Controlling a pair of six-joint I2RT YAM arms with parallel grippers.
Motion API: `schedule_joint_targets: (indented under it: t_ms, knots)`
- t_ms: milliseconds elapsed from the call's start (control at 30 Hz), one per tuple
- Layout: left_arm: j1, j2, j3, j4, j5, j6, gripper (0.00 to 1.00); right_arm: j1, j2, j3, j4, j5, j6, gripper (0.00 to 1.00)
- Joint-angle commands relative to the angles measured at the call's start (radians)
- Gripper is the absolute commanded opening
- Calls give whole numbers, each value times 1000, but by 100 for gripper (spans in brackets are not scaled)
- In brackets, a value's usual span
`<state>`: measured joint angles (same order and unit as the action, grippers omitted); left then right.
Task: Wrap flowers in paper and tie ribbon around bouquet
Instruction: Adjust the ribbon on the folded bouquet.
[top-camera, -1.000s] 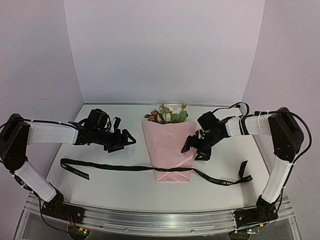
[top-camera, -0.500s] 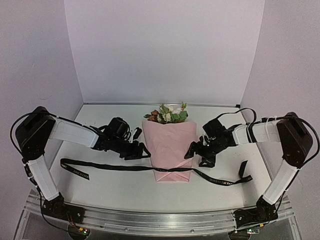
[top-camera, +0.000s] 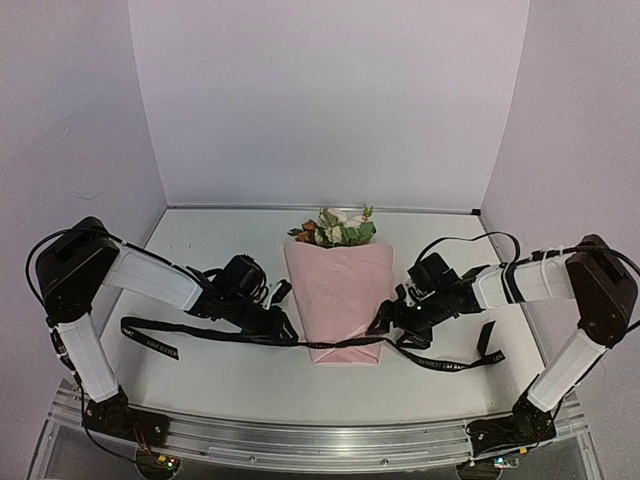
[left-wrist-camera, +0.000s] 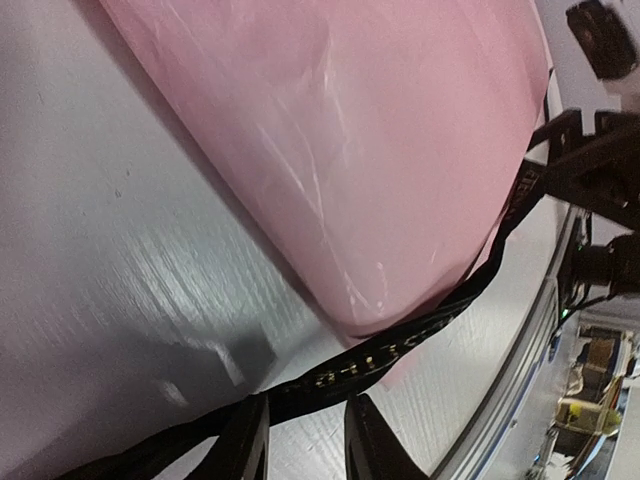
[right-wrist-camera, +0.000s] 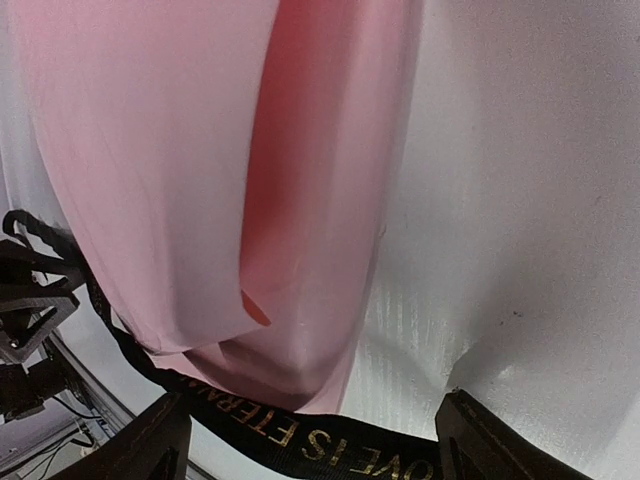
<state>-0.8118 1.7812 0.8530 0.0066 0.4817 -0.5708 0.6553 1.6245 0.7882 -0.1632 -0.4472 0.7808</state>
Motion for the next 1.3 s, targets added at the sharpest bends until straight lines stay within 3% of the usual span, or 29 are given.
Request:
schedule_joint_targets:
  t_ms: [0, 233, 500, 667, 967, 1133, 1267]
  knots:
    - [-30, -46, -42, 13, 23, -7, 17, 28, -42, -69, 88, 9, 24, 82]
    - [-67, -121, -125, 0, 8, -59, 8, 77, -145, -197, 91, 56, 56, 72]
    - [-96, -160, -163, -48, -61, -99, 8, 112, -226, -278, 10, 152, 52, 68]
    - [-96, -181, -99, -72, -111, -91, 18, 112, -250, -169, -126, 199, -10, 73]
    - [-93, -271, -8, -154, -187, -67, 30, 107, -165, 21, -190, 253, -2, 98]
    - [-38, -231, 49, -172, -204, -73, 43, 74, -61, 81, -141, 267, 57, 98]
    - [35, -147, 85, -78, -100, -74, 50, 23, 27, 94, -53, 222, 117, 98]
